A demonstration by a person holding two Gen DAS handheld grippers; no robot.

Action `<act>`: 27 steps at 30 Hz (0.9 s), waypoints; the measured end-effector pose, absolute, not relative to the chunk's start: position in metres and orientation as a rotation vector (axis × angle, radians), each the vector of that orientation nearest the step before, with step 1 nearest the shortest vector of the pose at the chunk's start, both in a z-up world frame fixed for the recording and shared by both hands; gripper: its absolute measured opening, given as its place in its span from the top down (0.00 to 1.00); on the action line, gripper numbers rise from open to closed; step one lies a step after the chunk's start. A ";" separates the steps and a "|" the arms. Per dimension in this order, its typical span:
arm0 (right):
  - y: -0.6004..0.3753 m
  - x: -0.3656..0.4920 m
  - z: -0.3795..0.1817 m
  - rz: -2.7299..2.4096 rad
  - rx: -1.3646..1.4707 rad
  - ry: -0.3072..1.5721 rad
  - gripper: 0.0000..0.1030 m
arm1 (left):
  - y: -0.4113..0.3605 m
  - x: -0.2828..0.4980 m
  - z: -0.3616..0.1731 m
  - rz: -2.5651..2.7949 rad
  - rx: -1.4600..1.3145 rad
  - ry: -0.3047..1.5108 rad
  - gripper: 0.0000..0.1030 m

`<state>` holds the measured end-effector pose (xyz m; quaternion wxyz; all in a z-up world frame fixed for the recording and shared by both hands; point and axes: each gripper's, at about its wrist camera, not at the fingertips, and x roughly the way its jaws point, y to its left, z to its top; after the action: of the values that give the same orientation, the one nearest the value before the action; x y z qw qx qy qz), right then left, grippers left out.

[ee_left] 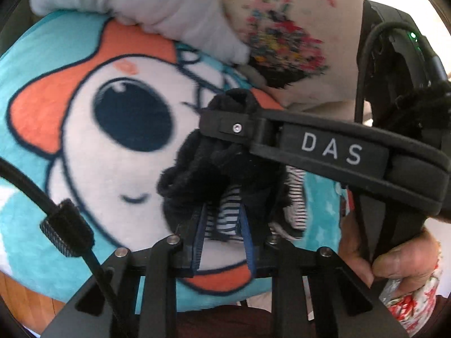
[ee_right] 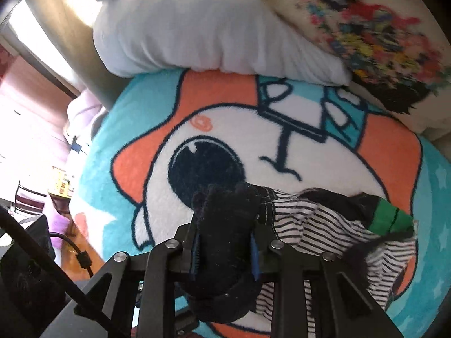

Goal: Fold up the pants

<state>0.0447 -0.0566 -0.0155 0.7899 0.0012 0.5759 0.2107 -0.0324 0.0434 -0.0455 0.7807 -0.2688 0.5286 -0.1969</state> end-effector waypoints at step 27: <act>-0.306 0.022 -0.007 0.349 0.431 1.061 0.59 | -0.087 -0.009 -0.044 -0.338 -0.436 1.249 0.70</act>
<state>0.0221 -0.3060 -0.0066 0.8261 0.2030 0.4994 0.1643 -0.0089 -0.0865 -0.0444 0.7760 -0.2016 0.5770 -0.1560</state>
